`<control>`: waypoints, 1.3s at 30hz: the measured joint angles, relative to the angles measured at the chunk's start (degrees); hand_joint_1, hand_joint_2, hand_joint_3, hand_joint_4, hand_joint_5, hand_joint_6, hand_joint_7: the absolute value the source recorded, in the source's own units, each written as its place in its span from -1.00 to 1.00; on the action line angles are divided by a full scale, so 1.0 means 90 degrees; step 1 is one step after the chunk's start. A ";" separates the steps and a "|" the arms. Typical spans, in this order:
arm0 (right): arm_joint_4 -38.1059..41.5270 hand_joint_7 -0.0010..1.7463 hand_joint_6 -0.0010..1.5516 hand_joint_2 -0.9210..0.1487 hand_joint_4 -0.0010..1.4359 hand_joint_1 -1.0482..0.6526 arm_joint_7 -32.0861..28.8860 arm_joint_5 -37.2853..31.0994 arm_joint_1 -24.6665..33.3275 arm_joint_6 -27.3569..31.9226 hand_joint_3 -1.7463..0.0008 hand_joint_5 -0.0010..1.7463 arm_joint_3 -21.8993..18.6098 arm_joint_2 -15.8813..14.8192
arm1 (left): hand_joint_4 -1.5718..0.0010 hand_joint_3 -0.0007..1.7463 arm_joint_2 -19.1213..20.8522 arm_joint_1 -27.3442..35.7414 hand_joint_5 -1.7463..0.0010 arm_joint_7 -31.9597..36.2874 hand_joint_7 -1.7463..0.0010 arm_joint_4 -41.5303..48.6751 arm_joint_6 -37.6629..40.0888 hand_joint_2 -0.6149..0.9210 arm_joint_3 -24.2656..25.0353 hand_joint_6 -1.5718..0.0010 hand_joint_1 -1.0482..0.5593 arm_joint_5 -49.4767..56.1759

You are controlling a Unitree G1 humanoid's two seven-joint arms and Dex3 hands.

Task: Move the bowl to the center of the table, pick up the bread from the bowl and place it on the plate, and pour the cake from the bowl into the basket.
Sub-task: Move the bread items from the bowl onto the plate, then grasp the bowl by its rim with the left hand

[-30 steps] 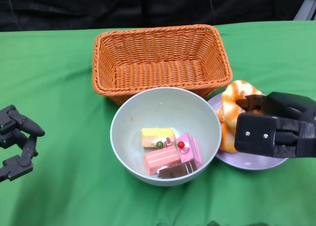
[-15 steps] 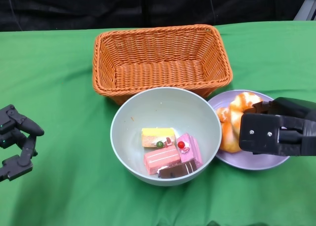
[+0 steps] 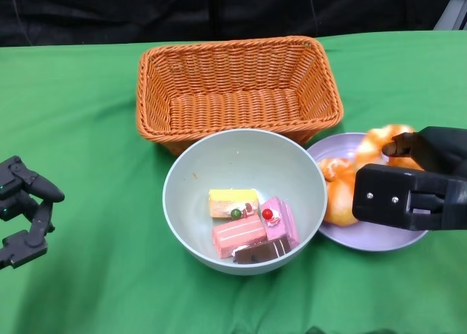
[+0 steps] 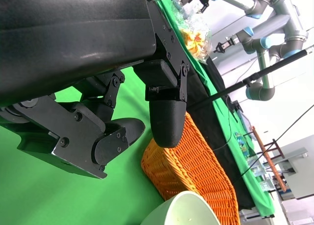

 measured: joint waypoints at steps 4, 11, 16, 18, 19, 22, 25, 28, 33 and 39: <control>0.0003 -0.99 -0.44 -1.00 0.48 -0.56 -0.0021 -0.0014 0.0005 -0.0033 0.83 -0.20 0.0001 0.0002 | 0.02 0.18 0.0004 -0.0001 -0.94 -0.0026 -0.63 0.0001 0.0000 0.59 0.0000 0.10 0.26 -0.0038; 0.0086 -0.99 -0.45 -1.00 0.43 -0.56 -0.0022 -0.0006 0.0006 -0.0122 0.83 -0.15 -0.0003 0.0001 | 0.01 0.20 0.0004 -0.0001 -0.94 -0.0035 -0.64 0.0001 0.0014 0.58 -0.0004 0.11 0.27 -0.0037; 0.0130 -0.97 -0.39 -1.00 0.33 -0.56 -0.0022 0.0121 0.0006 -0.0243 0.83 -0.19 -0.0039 0.0001 | 0.02 0.20 0.0004 0.0000 -0.94 -0.0037 -0.64 0.0000 0.0047 0.58 -0.0010 0.11 0.26 -0.0037; 0.0129 -0.98 -0.36 -1.00 0.35 -0.56 -0.0029 0.0174 0.0007 -0.0296 0.85 -0.29 -0.0077 0.0002 | 0.02 0.20 0.0004 0.0000 -0.94 -0.0037 -0.64 -0.0005 0.0070 0.58 -0.0014 0.11 0.26 -0.0036; 0.0129 -0.98 -0.36 -1.00 0.35 -0.56 -0.0045 0.0191 0.0008 -0.0321 0.85 -0.30 -0.0099 0.0002 | 0.02 0.20 0.0004 0.0001 -0.94 -0.0037 -0.64 -0.0010 0.0079 0.58 -0.0014 0.11 0.26 -0.0036; -0.0063 -0.97 -0.22 -1.00 0.43 -0.44 -0.0696 0.0648 0.0298 -0.0692 0.89 -0.84 -0.0541 0.0203 | 0.02 0.21 0.0004 0.0003 -0.94 -0.0037 -0.64 -0.0030 0.0081 0.57 -0.0020 0.11 0.27 -0.0033; -0.0404 -0.94 -0.09 -1.00 0.45 -0.27 -0.1482 0.1296 0.0708 -0.1381 0.92 -0.92 -0.1045 0.0549 | 0.02 0.21 0.0004 -0.0004 -0.95 -0.0037 -0.65 -0.0032 0.0068 0.56 -0.0027 0.11 0.27 -0.0025; -0.0507 -0.91 0.03 -1.00 0.42 -0.12 -0.2074 0.2148 0.1057 -0.2531 0.92 -0.95 -0.1510 0.0803 | 0.02 0.21 0.0004 -0.0006 -0.94 -0.0036 -0.65 -0.0032 0.0035 0.57 -0.0031 0.11 0.27 0.0022; -0.0550 -0.89 0.12 -1.00 0.43 -0.03 -0.2129 0.3949 0.1620 -0.3990 0.91 -0.95 -0.2029 0.1352 | 0.01 0.18 0.0004 -0.0008 -0.92 -0.0037 -0.61 -0.0031 0.0013 0.59 -0.0025 0.10 0.26 0.0017; -0.0694 -0.85 0.25 -1.00 0.59 0.01 -0.1553 0.5775 0.2279 -0.4690 0.89 -0.85 -0.2187 0.1891 | -0.01 0.13 0.0015 -0.0020 -0.90 -0.0039 -0.54 -0.0025 0.0018 0.62 -0.0025 0.07 0.27 0.0026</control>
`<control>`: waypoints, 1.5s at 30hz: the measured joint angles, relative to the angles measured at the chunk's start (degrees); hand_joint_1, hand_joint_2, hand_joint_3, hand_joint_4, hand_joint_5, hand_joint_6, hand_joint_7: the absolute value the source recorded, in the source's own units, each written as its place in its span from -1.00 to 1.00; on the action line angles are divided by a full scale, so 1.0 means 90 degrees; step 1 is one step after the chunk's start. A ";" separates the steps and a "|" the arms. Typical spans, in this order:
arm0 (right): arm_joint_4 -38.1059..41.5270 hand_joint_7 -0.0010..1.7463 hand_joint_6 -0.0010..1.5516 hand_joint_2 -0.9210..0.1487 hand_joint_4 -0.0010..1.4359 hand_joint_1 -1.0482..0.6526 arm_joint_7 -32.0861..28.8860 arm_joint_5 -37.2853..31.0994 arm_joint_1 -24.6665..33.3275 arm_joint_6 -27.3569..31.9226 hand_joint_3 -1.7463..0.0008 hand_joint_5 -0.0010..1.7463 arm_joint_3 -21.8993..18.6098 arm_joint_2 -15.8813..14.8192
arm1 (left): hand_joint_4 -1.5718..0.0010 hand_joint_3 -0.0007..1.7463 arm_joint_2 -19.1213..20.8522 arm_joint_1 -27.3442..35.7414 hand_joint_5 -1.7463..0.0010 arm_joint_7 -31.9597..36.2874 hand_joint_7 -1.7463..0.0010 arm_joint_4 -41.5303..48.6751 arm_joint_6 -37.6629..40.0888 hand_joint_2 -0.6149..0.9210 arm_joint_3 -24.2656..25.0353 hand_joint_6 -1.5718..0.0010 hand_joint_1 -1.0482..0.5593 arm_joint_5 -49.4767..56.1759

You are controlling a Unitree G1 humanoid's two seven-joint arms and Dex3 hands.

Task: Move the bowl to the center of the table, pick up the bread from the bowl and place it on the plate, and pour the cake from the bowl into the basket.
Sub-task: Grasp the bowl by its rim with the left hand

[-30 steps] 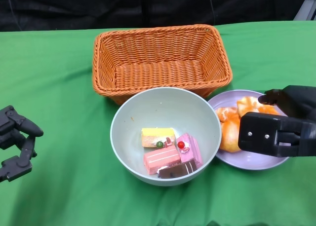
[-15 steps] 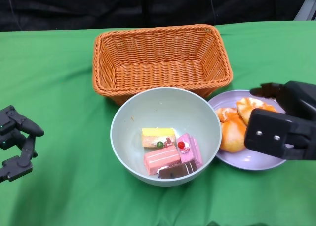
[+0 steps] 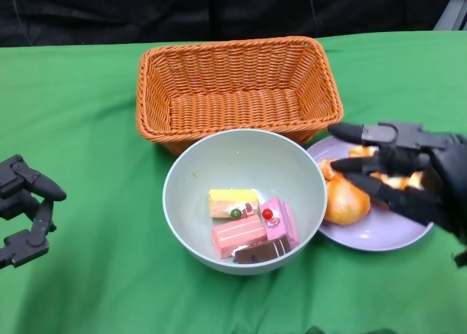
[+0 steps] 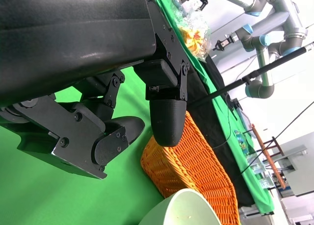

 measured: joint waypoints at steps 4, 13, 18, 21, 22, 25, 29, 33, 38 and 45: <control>-0.0054 -0.51 0.26 -0.57 0.16 0.04 0.0073 0.0390 0.0336 -0.0261 0.29 0.15 -0.0036 0.0309 | -0.01 0.04 0.0018 -0.0041 -0.78 -0.0079 -0.42 0.0063 -0.0008 0.66 -0.0001 0.02 0.29 -0.0006; -0.0527 0.37 -0.13 -0.56 -0.05 0.07 0.0247 0.1372 0.0837 0.0265 0.14 0.76 -0.0156 0.0593 | 0.04 -0.76 0.0236 -0.0177 0.02 -0.0722 0.65 0.0119 -0.0525 0.93 -0.0160 -0.12 0.09 -0.0121; -0.0556 0.43 -0.16 -0.44 -0.05 0.05 0.0337 0.1491 0.0929 0.0355 0.00 0.84 -0.0198 0.0649 | 0.21 -0.91 0.0559 -0.0196 0.68 -0.1351 0.97 0.0027 -0.0808 1.00 -0.0471 0.14 -0.16 -0.0064; -0.0559 0.44 -0.16 -0.44 -0.05 0.03 0.0345 0.1486 0.0937 0.0358 0.01 0.84 -0.0222 0.0648 | 0.31 -0.95 0.0804 -0.0212 0.87 -0.1625 1.00 -0.0231 -0.1097 1.00 -0.0704 0.26 -0.23 0.0148; -0.0562 0.44 -0.16 -0.45 -0.05 0.04 0.0352 0.1486 0.0947 0.0361 0.01 0.84 -0.0238 0.0648 | 0.31 -0.95 0.0890 -0.0239 0.89 -0.1623 1.00 -0.0248 -0.1388 1.00 -0.0767 0.27 -0.25 0.0423; -0.0564 0.43 -0.14 -0.44 -0.05 0.07 0.0374 0.1492 0.0979 0.0400 -0.01 0.83 -0.0312 0.0648 | 0.26 -0.99 0.1085 -0.0452 0.91 -0.1477 0.98 -0.0165 -0.2466 0.94 -0.0905 0.23 -0.29 0.1404; -0.0609 0.41 -0.14 -0.43 -0.06 0.06 0.0333 0.1510 0.0999 0.0542 0.00 0.83 -0.0399 0.0662 | 0.18 -0.99 0.1093 -0.1001 0.90 -0.0962 0.97 0.0096 -0.3647 0.94 -0.0970 0.17 -0.28 0.2474; -0.0634 0.40 -0.14 -0.44 -0.07 0.08 0.0309 0.1514 0.1004 0.0587 0.00 0.82 -0.0434 0.0682 | 0.12 -1.00 0.1086 -0.1463 0.90 -0.0507 0.96 0.0375 -0.4136 0.95 -0.1022 0.13 -0.30 0.3132; -0.0624 0.39 -0.13 -0.44 -0.07 0.09 0.0325 0.1601 0.1002 0.0617 0.01 0.82 -0.0446 0.0744 | 0.01 -0.99 0.1029 -0.2033 0.88 0.0287 0.95 0.0734 -0.4702 0.97 -0.1019 0.03 -0.33 0.4301; -0.0611 0.37 -0.11 -0.44 -0.05 0.06 0.0289 0.1584 0.1002 0.0651 0.02 0.81 -0.0449 0.0814 | -0.07 -0.99 0.1058 -0.2612 0.89 0.1492 0.96 0.1166 -0.4841 0.99 -0.1342 -0.02 -0.30 0.5639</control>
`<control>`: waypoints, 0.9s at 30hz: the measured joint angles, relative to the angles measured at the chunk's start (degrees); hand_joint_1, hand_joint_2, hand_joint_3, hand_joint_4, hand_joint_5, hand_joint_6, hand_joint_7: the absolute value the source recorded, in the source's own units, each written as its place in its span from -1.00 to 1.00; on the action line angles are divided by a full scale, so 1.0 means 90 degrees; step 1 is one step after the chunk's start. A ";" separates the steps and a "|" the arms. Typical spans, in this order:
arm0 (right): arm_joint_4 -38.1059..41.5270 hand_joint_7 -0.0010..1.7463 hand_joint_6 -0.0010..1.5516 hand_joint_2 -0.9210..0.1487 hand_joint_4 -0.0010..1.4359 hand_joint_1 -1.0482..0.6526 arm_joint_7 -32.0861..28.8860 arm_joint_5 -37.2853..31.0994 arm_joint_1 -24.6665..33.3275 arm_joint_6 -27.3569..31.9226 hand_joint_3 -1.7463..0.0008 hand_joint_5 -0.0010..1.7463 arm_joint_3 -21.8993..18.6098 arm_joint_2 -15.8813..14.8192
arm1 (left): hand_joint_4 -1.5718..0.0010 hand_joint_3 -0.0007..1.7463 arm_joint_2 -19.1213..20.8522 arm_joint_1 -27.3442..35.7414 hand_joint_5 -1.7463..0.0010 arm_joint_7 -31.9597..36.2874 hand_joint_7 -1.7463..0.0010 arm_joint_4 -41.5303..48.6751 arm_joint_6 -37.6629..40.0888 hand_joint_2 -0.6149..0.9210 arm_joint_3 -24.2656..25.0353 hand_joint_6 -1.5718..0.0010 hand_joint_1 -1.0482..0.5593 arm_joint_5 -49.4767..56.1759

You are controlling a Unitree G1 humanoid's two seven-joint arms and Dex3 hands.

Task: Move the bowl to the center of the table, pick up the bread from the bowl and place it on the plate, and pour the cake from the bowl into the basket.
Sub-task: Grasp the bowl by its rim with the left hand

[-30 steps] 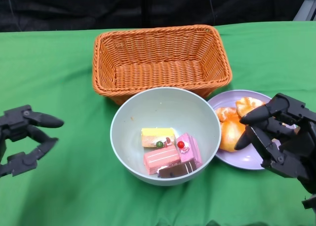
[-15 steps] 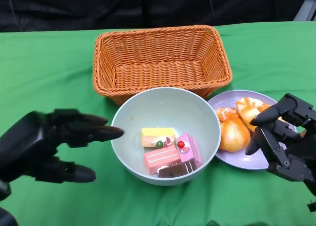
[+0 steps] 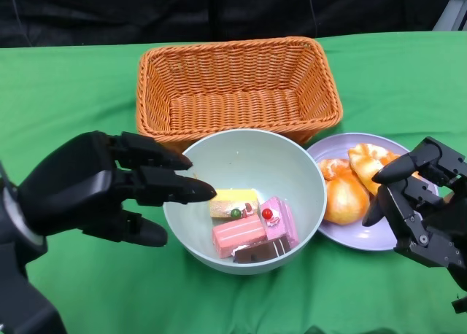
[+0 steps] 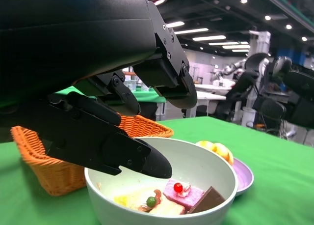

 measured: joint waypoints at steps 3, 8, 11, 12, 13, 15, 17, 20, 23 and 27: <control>-0.0003 0.36 -0.10 -0.43 -0.05 0.07 -0.0038 -0.0026 0.0004 0.0009 0.03 0.80 -0.0001 0.0009 | -0.10 -0.97 0.0111 -0.0168 0.89 0.0393 0.97 0.0207 -0.0009 1.00 -0.0335 -0.02 -0.28 0.0371; -0.0006 0.36 -0.10 -0.43 -0.06 0.07 -0.0117 -0.0148 0.0015 0.0039 0.03 0.79 0.0006 0.0053 | -0.18 -0.99 0.0342 -0.0588 0.88 0.1167 0.96 0.0517 0.0003 0.94 -0.0965 -0.09 -0.23 0.1059; -0.0007 0.36 -0.11 -0.44 -0.07 0.05 -0.0116 -0.0172 0.0021 0.0039 0.04 0.80 0.0007 0.0060 | -0.27 -1.00 0.0398 -0.0764 0.89 0.1761 0.94 0.0619 0.0105 0.94 -0.1392 -0.18 -0.22 0.1451; -0.0008 0.36 -0.11 -0.44 -0.08 0.06 -0.0116 -0.0184 0.0027 0.0040 0.05 0.80 0.0010 0.0061 | -0.30 -0.99 0.0408 -0.0832 0.89 0.1963 0.94 0.0658 0.0150 0.95 -0.1559 -0.21 -0.22 0.1594; -0.0012 0.37 -0.12 -0.44 -0.08 0.06 -0.0117 -0.0196 0.0035 0.0041 0.05 0.80 0.0016 0.0063 | -0.31 -0.99 0.0418 -0.0900 0.89 0.2163 0.94 0.0707 0.0197 0.95 -0.1721 -0.22 -0.21 0.1727; -0.0017 0.37 -0.12 -0.45 -0.08 0.06 -0.0120 -0.0198 0.0050 0.0050 0.05 0.81 0.0022 0.0077 | -0.32 -0.99 0.0454 -0.1064 0.90 0.2554 0.95 0.0781 0.0301 0.97 -0.2050 -0.25 -0.22 0.1993; -0.0017 0.38 -0.13 -0.45 -0.09 0.06 -0.0122 -0.0204 0.0057 0.0056 0.06 0.81 0.0032 0.0087 | -0.33 -0.99 0.0509 -0.1226 0.91 0.2887 0.95 0.0864 0.0406 0.98 -0.2335 -0.26 -0.22 0.2127; -0.0016 0.41 -0.13 -0.43 -0.09 0.05 -0.0125 -0.0263 0.0059 0.0058 0.04 0.82 0.0044 0.0089 | -0.32 -1.00 0.0599 -0.1396 0.93 0.3314 0.97 0.0980 0.0613 0.96 -0.2717 -0.26 -0.21 0.2297; -0.0016 0.41 -0.13 -0.42 -0.08 0.04 -0.0130 -0.0316 0.0060 0.0054 0.03 0.82 0.0046 0.0094 | -0.32 -1.00 0.0620 -0.1453 0.94 0.3726 0.98 0.1004 0.0865 0.97 -0.3108 -0.25 -0.22 0.2440; -0.0016 0.41 -0.13 -0.42 -0.08 0.07 -0.0133 -0.0342 0.0060 0.0053 0.02 0.80 0.0045 0.0114 | -0.35 -1.00 0.0636 -0.1515 0.94 0.4399 0.98 0.1010 0.1307 0.95 -0.3667 -0.27 -0.19 0.2784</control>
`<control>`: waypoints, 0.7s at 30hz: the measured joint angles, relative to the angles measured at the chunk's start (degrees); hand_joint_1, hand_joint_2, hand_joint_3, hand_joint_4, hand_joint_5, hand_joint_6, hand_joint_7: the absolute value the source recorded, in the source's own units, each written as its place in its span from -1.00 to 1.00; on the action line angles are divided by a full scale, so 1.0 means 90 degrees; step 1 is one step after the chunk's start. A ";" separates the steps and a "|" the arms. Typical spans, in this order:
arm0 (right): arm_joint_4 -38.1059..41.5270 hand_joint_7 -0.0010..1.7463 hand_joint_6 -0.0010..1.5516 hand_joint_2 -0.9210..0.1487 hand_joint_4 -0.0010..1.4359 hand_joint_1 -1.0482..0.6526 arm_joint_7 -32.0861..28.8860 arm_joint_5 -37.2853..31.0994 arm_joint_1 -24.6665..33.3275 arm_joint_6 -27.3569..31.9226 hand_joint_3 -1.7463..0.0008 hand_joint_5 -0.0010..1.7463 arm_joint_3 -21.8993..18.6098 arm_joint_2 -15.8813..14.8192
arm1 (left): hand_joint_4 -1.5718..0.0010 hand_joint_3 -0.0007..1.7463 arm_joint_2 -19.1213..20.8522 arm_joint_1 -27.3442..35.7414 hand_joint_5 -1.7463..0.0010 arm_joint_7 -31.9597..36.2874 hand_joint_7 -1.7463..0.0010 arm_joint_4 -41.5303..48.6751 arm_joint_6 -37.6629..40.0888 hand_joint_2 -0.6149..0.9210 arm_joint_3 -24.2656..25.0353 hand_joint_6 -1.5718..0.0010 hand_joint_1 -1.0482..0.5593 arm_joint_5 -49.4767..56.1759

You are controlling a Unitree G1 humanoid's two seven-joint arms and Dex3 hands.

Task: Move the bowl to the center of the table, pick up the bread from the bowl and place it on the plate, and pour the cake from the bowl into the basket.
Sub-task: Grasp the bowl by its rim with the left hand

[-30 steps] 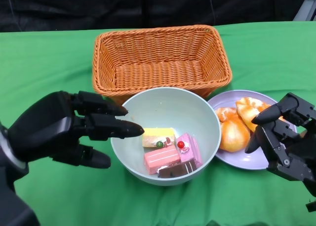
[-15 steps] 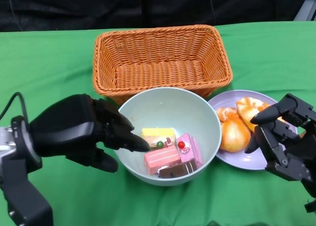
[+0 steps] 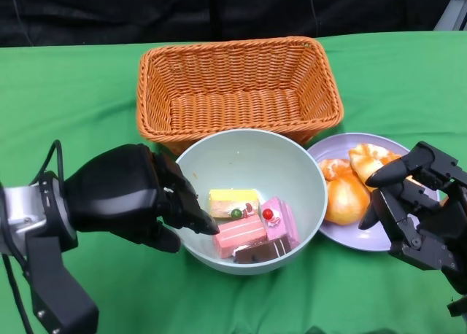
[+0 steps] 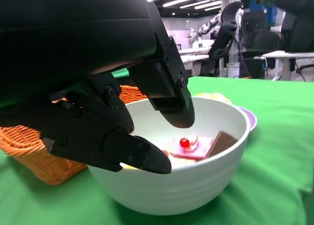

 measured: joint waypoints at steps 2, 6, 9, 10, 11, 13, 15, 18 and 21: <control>0.0000 0.40 -0.13 -0.41 -0.07 0.06 0.0001 0.0000 0.0001 0.0000 0.02 0.79 -0.0001 0.0003 | -0.35 -1.00 0.0000 -0.0035 0.95 0.0187 0.98 0.0020 0.0169 0.95 -0.0284 -0.27 -0.18 0.0080; -0.0002 0.40 -0.13 -0.41 -0.07 0.05 0.0000 -0.0010 0.0014 0.0000 0.02 0.79 -0.0002 0.0005 | -0.36 -1.00 -0.0007 -0.0144 0.96 0.0334 0.98 0.0095 0.0408 0.92 -0.0746 -0.31 -0.16 0.0140; -0.0025 0.40 -0.13 -0.41 -0.07 0.07 -0.0004 -0.0008 0.0051 0.0000 0.01 0.79 -0.0001 0.0031 | -0.36 -0.99 -0.0059 -0.0238 0.97 0.0486 0.97 0.0213 0.0572 0.92 -0.1031 -0.32 -0.17 0.0207; -0.0042 0.40 -0.13 -0.41 -0.07 0.08 -0.0006 -0.0008 0.0062 0.0000 0.01 0.79 -0.0001 0.0038 | -0.35 -1.00 -0.0078 -0.0282 0.98 0.0530 0.98 0.0250 0.0602 0.92 -0.1121 -0.33 -0.18 0.0206; -0.0061 0.39 -0.13 -0.41 -0.07 0.09 -0.0007 -0.0008 0.0072 0.0000 0.00 0.79 -0.0001 0.0045 | -0.35 -1.00 -0.0095 -0.0317 0.98 0.0557 0.98 0.0278 0.0618 0.92 -0.1178 -0.33 -0.18 0.0203; -0.0087 0.39 -0.13 -0.42 -0.07 0.10 -0.0007 -0.0008 0.0083 0.0000 0.00 0.78 0.0000 0.0066 | -0.34 -1.00 -0.0130 -0.0376 0.99 0.0564 0.98 0.0350 0.0665 0.92 -0.1296 -0.33 -0.18 0.0199; -0.0088 0.39 -0.13 -0.42 -0.07 0.10 -0.0007 -0.0008 0.0086 0.0001 -0.01 0.78 -0.0001 0.0071 | -0.34 -1.00 -0.0171 -0.0413 0.99 0.0568 0.98 0.0430 0.0689 0.92 -0.1407 -0.34 -0.18 0.0192; -0.0088 0.38 -0.13 -0.42 -0.07 0.10 -0.0006 -0.0008 0.0091 0.0001 -0.02 0.77 -0.0002 0.0075 | -0.35 -1.00 -0.0216 -0.0441 0.99 0.0610 0.98 0.0512 0.0746 0.92 -0.1526 -0.35 -0.18 0.0189; -0.0088 0.37 -0.13 -0.42 -0.07 0.10 -0.0005 -0.0009 0.0093 0.0001 -0.02 0.77 -0.0002 0.0076 | -0.36 -1.00 -0.0236 -0.0481 0.99 0.0646 0.98 0.0544 0.0784 0.93 -0.1632 -0.35 -0.18 0.0186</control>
